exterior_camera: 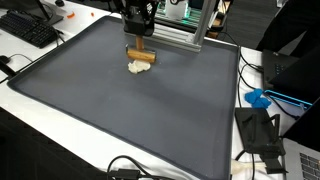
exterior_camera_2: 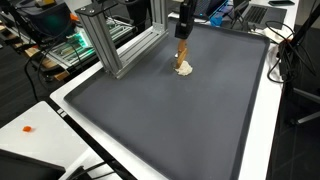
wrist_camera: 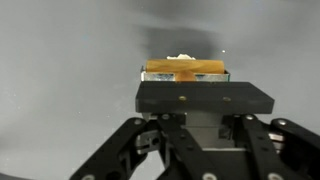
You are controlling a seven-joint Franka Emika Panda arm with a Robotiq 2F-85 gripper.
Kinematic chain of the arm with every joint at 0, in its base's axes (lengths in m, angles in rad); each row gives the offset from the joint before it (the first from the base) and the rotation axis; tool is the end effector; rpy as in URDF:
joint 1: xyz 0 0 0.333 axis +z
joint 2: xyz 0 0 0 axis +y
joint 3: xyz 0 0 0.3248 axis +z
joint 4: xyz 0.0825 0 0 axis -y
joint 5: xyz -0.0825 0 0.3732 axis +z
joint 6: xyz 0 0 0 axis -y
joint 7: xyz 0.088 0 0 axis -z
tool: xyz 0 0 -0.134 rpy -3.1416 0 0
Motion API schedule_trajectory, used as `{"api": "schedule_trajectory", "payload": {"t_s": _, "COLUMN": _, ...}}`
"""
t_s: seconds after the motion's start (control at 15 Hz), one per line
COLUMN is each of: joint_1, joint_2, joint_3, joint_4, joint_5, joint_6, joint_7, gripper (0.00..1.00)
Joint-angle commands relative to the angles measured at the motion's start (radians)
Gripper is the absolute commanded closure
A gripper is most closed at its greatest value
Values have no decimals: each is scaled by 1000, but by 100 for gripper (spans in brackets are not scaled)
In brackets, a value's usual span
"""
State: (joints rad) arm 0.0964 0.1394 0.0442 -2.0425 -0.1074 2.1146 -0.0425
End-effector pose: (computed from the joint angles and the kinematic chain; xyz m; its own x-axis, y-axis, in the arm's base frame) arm 0.5544 0.0706 0.3574 0.9691 0.2358 -0.0726 0.2413 -0.9673 0.0787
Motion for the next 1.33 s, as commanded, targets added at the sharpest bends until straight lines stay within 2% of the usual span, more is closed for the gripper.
{"api": "schedule_trajectory", "payload": {"t_s": 0.0, "joint_1": -13, "joint_2": -23, "joint_3": 10, "joint_4": -47, "joint_5": -43, "joint_6": 51, "joint_7": -104, "gripper": 78}}
{"api": "schedule_trajectory", "payload": {"t_s": 0.2, "joint_1": -15, "joint_2": -23, "joint_3": 13, "joint_4": -81, "joint_5": -37, "joint_6": 125, "joint_7": -159, "gripper": 78}}
{"api": "schedule_trajectory", "payload": {"t_s": 0.6, "joint_1": -22, "joint_2": -18, "joint_3": 16, "joint_4": -120, "joint_5": -20, "joint_6": 192, "joint_7": -256, "gripper": 78}}
{"api": "schedule_trajectory", "payload": {"t_s": 1.0, "joint_1": -20, "joint_2": -20, "joint_3": 27, "joint_4": -171, "joint_5": 7, "joint_6": 291, "joint_7": -270, "gripper": 78}}
{"api": "schedule_trajectory", "payload": {"t_s": 1.27, "joint_1": -17, "joint_2": -16, "joint_3": 27, "joint_4": -191, "joint_5": 8, "joint_6": 373, "joint_7": -235, "gripper": 78}}
